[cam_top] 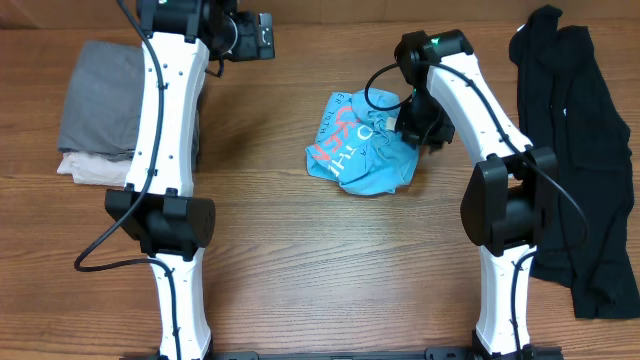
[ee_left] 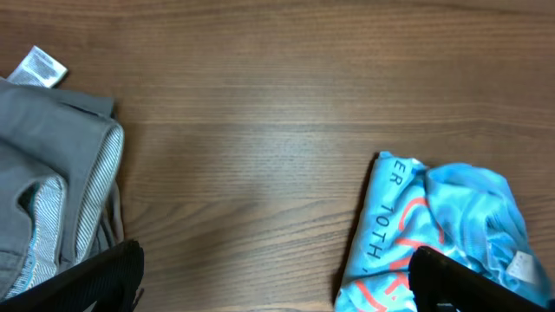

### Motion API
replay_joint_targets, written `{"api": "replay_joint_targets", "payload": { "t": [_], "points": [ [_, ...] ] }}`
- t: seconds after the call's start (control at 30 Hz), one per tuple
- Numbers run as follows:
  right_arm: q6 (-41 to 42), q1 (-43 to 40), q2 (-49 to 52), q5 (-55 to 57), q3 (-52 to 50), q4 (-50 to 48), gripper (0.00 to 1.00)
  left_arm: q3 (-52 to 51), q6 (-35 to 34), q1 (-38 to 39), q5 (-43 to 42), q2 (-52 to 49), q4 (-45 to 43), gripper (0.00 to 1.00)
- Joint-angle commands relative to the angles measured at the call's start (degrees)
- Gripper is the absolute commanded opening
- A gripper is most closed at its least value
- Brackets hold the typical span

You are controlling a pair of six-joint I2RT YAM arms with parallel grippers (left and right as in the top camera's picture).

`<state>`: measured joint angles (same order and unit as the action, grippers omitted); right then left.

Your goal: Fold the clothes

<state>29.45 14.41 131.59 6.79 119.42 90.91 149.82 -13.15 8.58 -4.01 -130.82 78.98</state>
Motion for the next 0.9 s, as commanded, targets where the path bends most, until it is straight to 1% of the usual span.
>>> {"api": "replay_joint_targets", "payload": {
  "t": [0.0,0.13,0.2,0.27,0.37,0.67,0.77,0.87],
  "points": [
    [-3.0,0.1,-2.7,-0.5,0.3,-0.2,0.54,-2.1,1.2,0.2,1.5,0.8,-1.4,1.00],
    [-6.8,0.1,-4.6,-3.1,3.2,-1.6,0.55,-2.3,1.2,0.0,1.5,0.8,-3.3,1.00],
    [-11.1,0.1,-6.1,-6.0,4.1,-4.4,0.56,-2.3,1.2,0.0,1.5,0.8,-4.1,1.00],
    [-14.8,0.7,-7.3,-7.4,4.1,-7.6,0.62,-2.3,1.2,0.0,1.5,0.8,-4.5,1.00],
    [-19.3,2.1,-7.2,-7.1,3.7,-10.6,0.62,-2.3,1.2,0.0,1.5,0.8,-4.7,1.00],
    [-27.0,3.6,-6.6,-6.9,-4.4,-19.1,0.62,-2.3,1.4,-0.1,1.7,0.8,-4.7,1.00],
    [-28.5,3.6,-6.4,-7.0,-7.8,-22.2,0.61,-2.3,1.4,-0.1,1.7,0.8,-4.7,1.00],
    [-29.0,3.7,-6.4,-7.0,-8.5,-23.4,0.61,-2.3,1.4,-0.1,1.7,0.8,-4.8,1.00]
  ]
}}
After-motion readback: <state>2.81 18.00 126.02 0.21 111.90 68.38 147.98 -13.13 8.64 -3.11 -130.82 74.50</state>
